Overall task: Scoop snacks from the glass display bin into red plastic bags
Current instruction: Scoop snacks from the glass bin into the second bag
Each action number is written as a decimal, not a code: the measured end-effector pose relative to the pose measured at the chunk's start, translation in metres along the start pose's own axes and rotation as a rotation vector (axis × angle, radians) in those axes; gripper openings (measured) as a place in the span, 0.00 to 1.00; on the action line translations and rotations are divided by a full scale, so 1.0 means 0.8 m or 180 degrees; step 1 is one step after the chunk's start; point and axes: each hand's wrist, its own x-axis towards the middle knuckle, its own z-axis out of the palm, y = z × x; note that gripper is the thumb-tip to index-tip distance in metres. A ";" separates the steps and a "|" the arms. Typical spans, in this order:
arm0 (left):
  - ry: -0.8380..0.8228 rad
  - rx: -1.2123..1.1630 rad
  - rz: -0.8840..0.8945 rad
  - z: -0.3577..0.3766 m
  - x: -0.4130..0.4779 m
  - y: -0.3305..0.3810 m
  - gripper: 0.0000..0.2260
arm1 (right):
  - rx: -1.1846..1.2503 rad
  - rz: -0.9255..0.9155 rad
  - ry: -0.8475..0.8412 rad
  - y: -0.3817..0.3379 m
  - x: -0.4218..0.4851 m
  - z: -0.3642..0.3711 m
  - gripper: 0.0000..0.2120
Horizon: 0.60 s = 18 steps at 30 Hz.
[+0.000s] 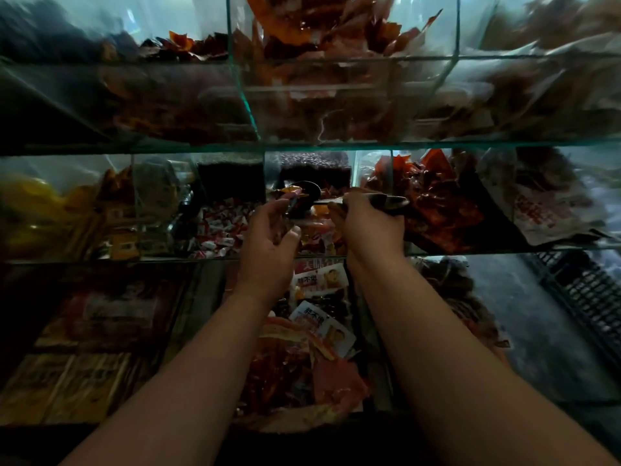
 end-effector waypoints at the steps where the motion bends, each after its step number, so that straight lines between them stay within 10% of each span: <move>1: -0.0021 0.0012 0.0004 -0.001 -0.001 0.000 0.18 | -0.0137 -0.0074 -0.0013 0.005 0.008 0.007 0.12; 11: 0.0001 0.0077 -0.0021 -0.003 0.001 -0.003 0.19 | -0.2765 -0.3428 -0.1509 0.028 0.019 -0.022 0.07; 18: -0.0185 0.0135 -0.0278 -0.007 0.002 0.012 0.17 | -0.1880 -0.3299 -0.1106 0.009 -0.053 -0.066 0.04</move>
